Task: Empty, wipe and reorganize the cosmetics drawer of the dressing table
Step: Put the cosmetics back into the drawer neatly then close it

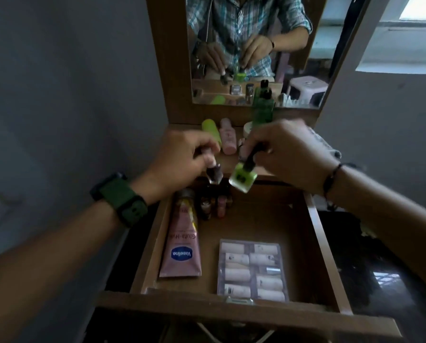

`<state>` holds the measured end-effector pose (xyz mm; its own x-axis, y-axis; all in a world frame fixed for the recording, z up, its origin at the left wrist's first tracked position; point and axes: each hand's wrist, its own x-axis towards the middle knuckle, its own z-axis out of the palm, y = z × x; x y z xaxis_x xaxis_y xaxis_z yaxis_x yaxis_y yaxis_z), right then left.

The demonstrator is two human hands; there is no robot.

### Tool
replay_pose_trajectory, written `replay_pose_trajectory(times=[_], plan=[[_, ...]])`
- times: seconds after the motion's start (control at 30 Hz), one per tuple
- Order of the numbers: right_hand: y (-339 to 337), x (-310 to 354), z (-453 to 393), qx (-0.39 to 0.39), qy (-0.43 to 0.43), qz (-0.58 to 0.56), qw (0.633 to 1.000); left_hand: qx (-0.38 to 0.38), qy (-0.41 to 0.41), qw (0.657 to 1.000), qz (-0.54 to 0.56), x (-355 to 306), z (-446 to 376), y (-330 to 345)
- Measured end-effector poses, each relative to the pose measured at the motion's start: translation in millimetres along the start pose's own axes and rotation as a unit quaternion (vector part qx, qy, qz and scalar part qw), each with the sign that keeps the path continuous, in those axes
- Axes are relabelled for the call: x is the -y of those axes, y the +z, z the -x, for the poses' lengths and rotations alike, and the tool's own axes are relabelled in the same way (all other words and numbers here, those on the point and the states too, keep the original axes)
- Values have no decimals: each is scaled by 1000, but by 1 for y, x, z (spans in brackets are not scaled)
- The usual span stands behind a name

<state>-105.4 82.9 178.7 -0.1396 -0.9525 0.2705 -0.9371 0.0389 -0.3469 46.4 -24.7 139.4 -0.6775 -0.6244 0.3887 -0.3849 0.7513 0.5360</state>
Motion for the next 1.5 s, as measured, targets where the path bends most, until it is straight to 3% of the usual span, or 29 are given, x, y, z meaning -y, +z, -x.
replay_pose_trajectory(times=[0.17, 0.3, 0.63, 1.03, 1.13, 1.37, 1.43, 1.5], plan=[[70, -14, 20, 94, -15, 12, 995, 42, -48, 998, -25, 23, 46, 45], [108, -19, 28, 122, -44, 27, 991, 40, -74, 995, -47, 36, 65, 74], [146, -29, 30, 69, -101, 55, 991, 48, -70, 994, -73, 50, 76, 101], [151, -31, 38, 52, -91, 42, 994, 43, -22, 996, -80, 55, 75, 100], [143, -31, 38, 15, -91, 28, 995, 25, -6, 996, -82, 55, 75, 96], [89, -8, 0, -89, -39, -17, 995, -35, -95, 994, 41, 38, 29, 56], [72, -2, -25, -98, 0, -14, 995, -31, -146, 983, 108, 35, -2, 45], [57, 5, -54, -98, 25, -2, 995, -51, -179, 977, 106, 33, -34, 36]])
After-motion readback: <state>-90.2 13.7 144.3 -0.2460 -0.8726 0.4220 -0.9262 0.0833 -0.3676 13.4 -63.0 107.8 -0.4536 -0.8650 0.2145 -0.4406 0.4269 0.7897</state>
